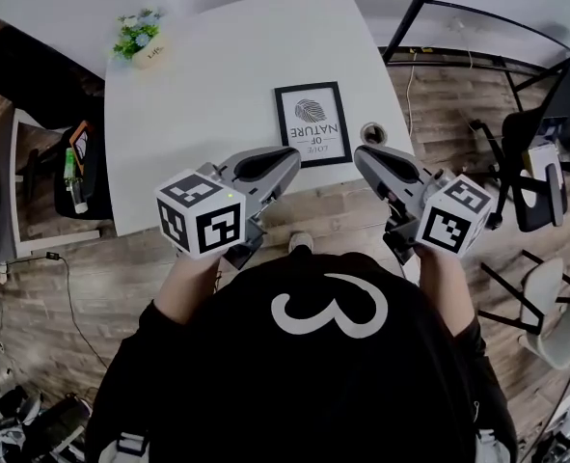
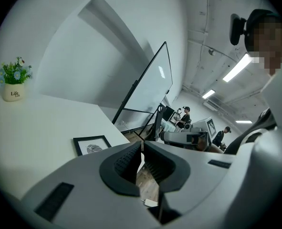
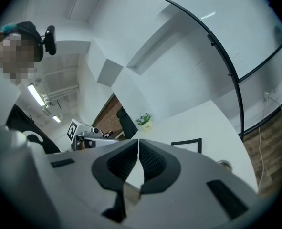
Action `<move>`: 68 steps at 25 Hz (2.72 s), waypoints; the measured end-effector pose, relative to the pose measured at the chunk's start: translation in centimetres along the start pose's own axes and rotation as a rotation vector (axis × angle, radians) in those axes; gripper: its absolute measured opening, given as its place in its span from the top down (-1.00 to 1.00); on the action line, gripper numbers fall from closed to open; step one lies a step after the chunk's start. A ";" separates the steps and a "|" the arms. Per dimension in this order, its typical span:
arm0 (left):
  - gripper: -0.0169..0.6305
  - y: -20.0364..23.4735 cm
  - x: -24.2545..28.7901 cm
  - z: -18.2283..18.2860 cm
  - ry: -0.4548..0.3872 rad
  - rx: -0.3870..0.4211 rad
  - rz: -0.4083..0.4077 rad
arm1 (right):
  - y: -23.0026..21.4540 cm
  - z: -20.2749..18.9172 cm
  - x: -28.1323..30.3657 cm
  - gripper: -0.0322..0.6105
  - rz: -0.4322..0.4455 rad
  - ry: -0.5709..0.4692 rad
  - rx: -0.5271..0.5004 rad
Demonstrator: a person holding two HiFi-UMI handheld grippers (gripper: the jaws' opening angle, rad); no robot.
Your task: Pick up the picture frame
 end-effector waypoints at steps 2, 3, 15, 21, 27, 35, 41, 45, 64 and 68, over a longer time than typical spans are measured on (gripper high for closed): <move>0.89 1.0 0.2 0.3 0.012 0.000 -0.003 | -0.4 0.0 0.5 0.82 -0.018 0.010 -0.019; 0.89 1.6 0.3 0.4 0.014 -0.005 -0.001 | -0.5 -0.1 0.7 0.82 -0.020 0.015 -0.022; 0.89 6.0 3.6 1.3 0.040 -0.088 0.081 | -7.0 -0.3 3.9 0.81 -0.032 0.137 -0.007; 0.88 9.1 4.7 2.7 0.030 -0.131 0.139 | -10.4 -0.3 5.7 0.81 -0.035 0.169 0.026; 0.67 11.2 6.0 1.6 0.095 -0.128 0.183 | -12.6 -1.8 7.1 0.53 -0.021 0.218 0.067; 0.61 13.2 6.6 0.6 0.101 -0.182 0.251 | -13.7 -4.3 8.9 0.48 -0.007 0.326 0.047; 0.57 14.4 7.1 -0.2 0.141 -0.198 0.259 | -14.8 -6.0 9.5 0.49 -0.029 0.396 0.066; 0.55 15.4 7.9 -1.1 0.171 -0.223 0.271 | -15.4 -7.6 9.9 0.48 -0.030 0.455 0.063; 0.55 18.0 9.9 -3.4 0.263 -0.230 0.395 | -17.7 -10.7 11.6 0.48 -0.113 0.570 0.033; 0.55 18.3 10.2 -3.7 0.272 -0.235 0.405 | -17.9 -10.8 11.7 0.49 -0.134 0.580 0.021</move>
Point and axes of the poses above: the fingertips, and each gripper's own axes: x forward along the fingers, y to its left, z out of its top, the point moved 5 cm from there along -x, backward along the fingers, and after that the axes turned 9 degrees about -x, right-handed, at the moved point
